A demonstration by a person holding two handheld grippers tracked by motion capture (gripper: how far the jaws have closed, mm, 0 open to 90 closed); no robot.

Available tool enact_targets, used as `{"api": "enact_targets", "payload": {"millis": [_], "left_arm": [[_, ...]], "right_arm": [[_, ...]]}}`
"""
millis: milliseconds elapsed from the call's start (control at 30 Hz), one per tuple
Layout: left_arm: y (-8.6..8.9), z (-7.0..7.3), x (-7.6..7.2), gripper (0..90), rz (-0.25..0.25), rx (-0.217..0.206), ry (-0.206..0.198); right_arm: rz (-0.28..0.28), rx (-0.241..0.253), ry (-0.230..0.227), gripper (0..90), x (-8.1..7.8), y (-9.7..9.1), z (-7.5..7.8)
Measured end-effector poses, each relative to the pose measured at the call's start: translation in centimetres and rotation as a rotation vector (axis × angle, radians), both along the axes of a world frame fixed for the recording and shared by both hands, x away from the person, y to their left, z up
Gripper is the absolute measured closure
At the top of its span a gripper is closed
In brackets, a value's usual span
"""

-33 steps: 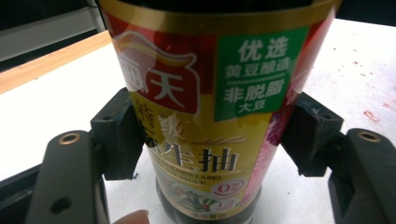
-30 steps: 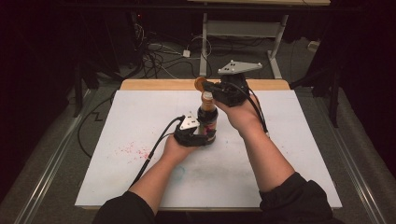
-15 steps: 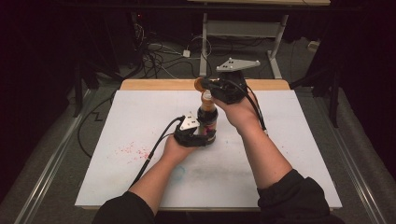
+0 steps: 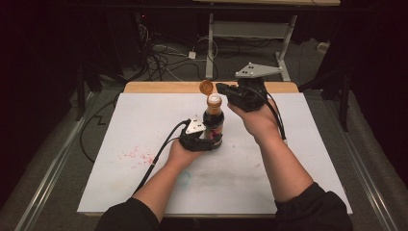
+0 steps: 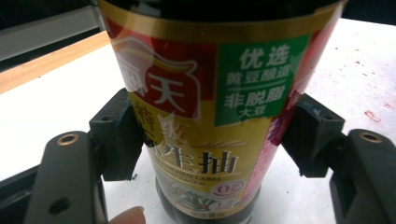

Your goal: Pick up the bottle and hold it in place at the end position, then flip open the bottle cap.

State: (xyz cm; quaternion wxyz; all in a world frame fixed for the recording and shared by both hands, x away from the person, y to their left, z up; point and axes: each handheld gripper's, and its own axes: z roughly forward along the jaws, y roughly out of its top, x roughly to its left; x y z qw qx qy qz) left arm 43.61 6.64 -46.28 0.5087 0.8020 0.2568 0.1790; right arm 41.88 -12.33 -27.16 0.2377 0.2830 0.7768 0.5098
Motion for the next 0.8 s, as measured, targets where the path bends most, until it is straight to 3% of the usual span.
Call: {"api": "enact_targets", "payload": {"millis": [333,367,533,567,800], "left_arm": [[0.0,0.1,0.0,27.6,0.006,-0.002,0.010],[0.1,0.1,0.0,27.3,0.004,0.000,0.015],[0.3,0.2,0.0,23.8,0.001,-0.026,0.050],[0.3,0.3,-0.1,22.4,-0.001,-0.024,0.053],[1.2,0.2,-0.4,18.2,-0.012,-0.044,0.083]], "right_arm": [[-0.034,0.004,-0.008,89.8,-1.4,-3.0,-2.0],[-0.038,0.018,-0.005,76.9,-1.5,-3.5,-2.5],[-0.034,0.033,-0.001,66.0,-1.9,-4.6,-3.5],[-0.043,0.040,0.000,58.1,-2.1,-5.0,-3.9],[-0.057,0.066,0.020,39.8,-2.3,-5.6,-5.3]]}}
